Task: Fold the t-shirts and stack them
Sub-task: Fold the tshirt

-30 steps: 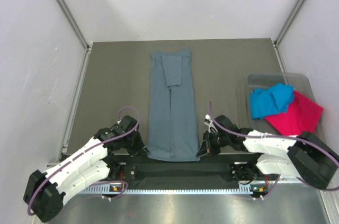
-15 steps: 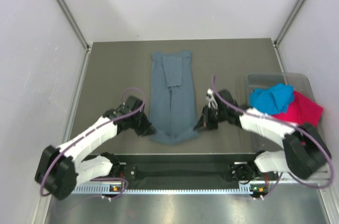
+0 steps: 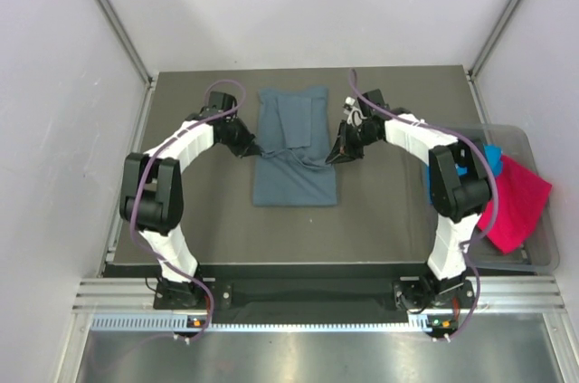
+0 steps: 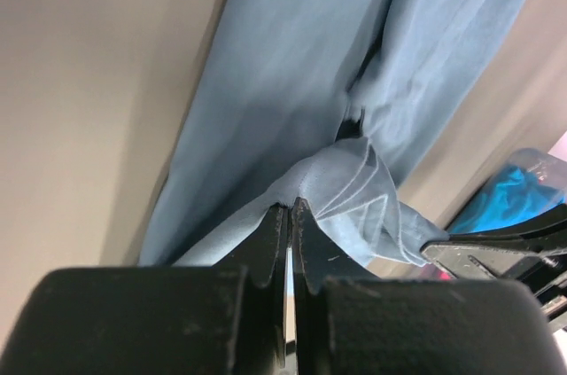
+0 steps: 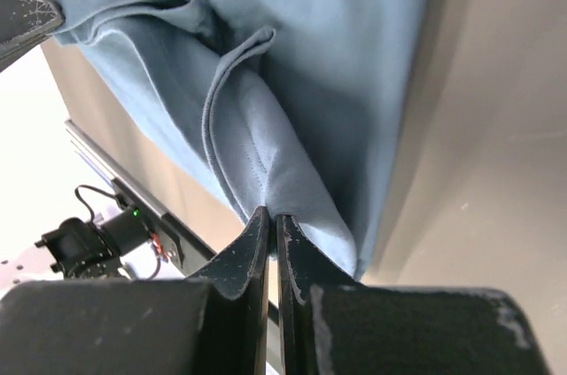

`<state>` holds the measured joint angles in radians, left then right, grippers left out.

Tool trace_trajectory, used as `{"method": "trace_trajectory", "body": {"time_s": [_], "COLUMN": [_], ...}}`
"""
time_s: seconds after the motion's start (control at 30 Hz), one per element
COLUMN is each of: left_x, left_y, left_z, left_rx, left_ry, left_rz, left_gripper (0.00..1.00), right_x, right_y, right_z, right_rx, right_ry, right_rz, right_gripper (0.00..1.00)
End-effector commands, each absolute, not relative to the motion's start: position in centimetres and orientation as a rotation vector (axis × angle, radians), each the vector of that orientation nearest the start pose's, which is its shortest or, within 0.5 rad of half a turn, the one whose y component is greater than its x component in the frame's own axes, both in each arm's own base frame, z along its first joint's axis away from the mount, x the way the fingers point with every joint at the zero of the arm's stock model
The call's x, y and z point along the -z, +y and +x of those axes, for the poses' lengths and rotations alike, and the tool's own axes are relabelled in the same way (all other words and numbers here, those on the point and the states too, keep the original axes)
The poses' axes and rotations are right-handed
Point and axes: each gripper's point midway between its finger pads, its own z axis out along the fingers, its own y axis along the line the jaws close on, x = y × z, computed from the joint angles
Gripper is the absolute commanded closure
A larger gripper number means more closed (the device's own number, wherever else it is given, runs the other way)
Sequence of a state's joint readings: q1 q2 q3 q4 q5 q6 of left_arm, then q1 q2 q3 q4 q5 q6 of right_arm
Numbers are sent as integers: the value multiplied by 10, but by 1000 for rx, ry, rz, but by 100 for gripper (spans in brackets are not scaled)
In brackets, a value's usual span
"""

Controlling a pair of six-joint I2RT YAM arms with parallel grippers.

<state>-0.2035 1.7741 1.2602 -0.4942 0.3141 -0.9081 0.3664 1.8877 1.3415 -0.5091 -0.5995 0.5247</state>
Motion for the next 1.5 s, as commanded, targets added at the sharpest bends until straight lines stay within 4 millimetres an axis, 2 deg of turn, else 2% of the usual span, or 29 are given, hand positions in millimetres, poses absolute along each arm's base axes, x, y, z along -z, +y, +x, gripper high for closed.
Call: {"method": "trace_trajectory", "body": {"time_s": [0.0,0.27,0.4,0.6,0.73,1.03,1.2,1.27,1.33,1.37,1.4,1.43,1.47], "left_x": [-106,-93,-86,-94,-90,-74,-69,-59,-65,-67,-76,-83,-99], "left_y": [-168,-170,-168,-160,-161,-163,-160,-154,-146,-143,-136,-132,-130], "left_z": [409,416,418,424,430,444,456,454,464,463,470,471,470], "left_rx": [813,831,817,788,803,824,802,748,673,645,588,561,551], "left_ry": [2578,2604,2615,2587,2593,2629,2632,2679,2674,2686,2659,2648,2621], "left_rz": [-733,-745,-750,-754,-759,-772,-738,-713,-651,-633,-615,-576,-548], "left_gripper": [100,100,100,100,100,100,100,96,85,83,80,74,71], "right_x": [-100,-87,-89,-96,-100,-83,-76,-76,-77,-83,-85,-95,-101], "right_y": [256,252,252,249,253,256,246,239,233,227,223,218,216], "right_z": [356,378,384,396,405,423,431,445,458,473,478,491,494], "right_rx": [-1124,-1171,-1207,-1229,-1252,-1270,-1242,-1227,-1208,-1201,-1194,-1189,-1189], "right_ry": [2742,2742,2729,2695,2678,2716,2722,2695,2671,2636,2628,2591,2575], "right_rz": [-41,-15,-15,-28,-39,26,75,90,93,92,95,88,62], "right_gripper": [100,100,100,100,100,99,93,89,83,76,71,64,63]}}
